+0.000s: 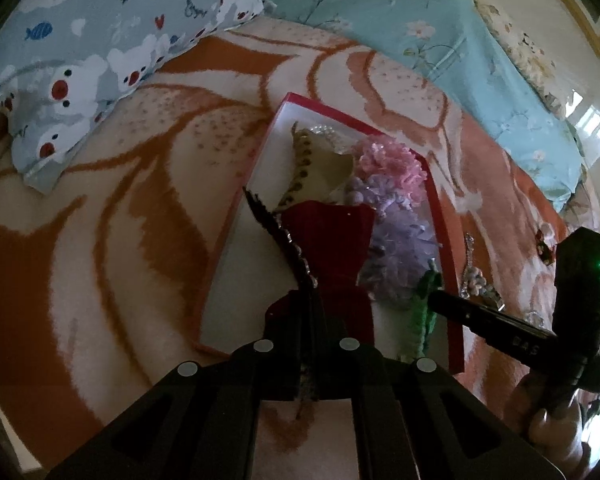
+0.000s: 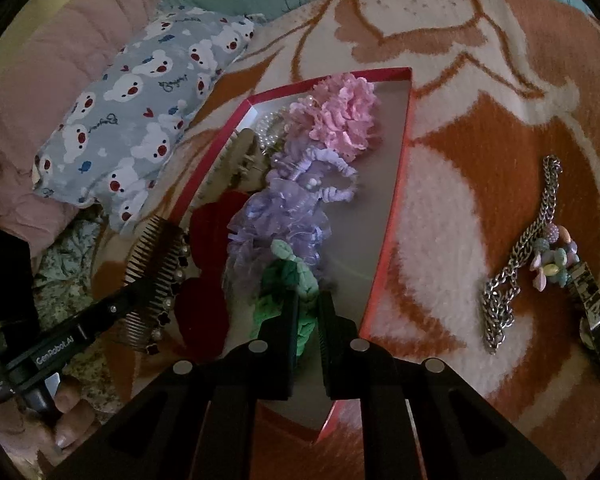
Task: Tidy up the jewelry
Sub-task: 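Carry the black comb and green scrunchie into the white box and release, then move both open tools back over the remaining items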
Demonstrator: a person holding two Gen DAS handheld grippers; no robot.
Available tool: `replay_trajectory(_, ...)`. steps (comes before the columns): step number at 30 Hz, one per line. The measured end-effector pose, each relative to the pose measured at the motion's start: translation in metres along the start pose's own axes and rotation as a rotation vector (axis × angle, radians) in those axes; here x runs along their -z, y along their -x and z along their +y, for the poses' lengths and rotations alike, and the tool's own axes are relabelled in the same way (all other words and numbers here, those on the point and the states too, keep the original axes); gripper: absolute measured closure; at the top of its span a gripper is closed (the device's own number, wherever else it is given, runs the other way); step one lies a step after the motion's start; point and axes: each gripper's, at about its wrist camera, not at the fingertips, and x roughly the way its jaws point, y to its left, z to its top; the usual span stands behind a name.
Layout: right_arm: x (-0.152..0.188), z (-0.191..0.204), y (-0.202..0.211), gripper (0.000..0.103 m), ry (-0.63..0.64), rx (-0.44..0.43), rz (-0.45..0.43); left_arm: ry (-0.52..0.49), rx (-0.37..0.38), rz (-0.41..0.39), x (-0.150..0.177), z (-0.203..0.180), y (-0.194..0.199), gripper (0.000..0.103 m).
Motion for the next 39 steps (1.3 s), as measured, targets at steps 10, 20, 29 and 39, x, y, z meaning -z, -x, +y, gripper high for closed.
replay_trajectory(10,-0.001,0.005,-0.004,0.09,0.021,0.013,0.0,-0.02,-0.007,-0.009,0.003,-0.001,-0.005,0.099)
replay_trajectory(20,-0.001,0.008,-0.002,0.089,0.033,0.022,-0.004,-0.026,-0.023,-0.003,0.004,-0.001,-0.011,0.093)
replay_trajectory(29,0.001,0.013,0.013,0.067,0.04,-0.002,-0.032,-0.025,-0.045,-0.038,0.004,-0.001,0.008,0.059)
replay_trajectory(39,0.007,-0.007,0.044,0.065,-0.01,-0.001,-0.075,-0.058,-0.019,-0.071,0.006,-0.017,0.034,0.052)
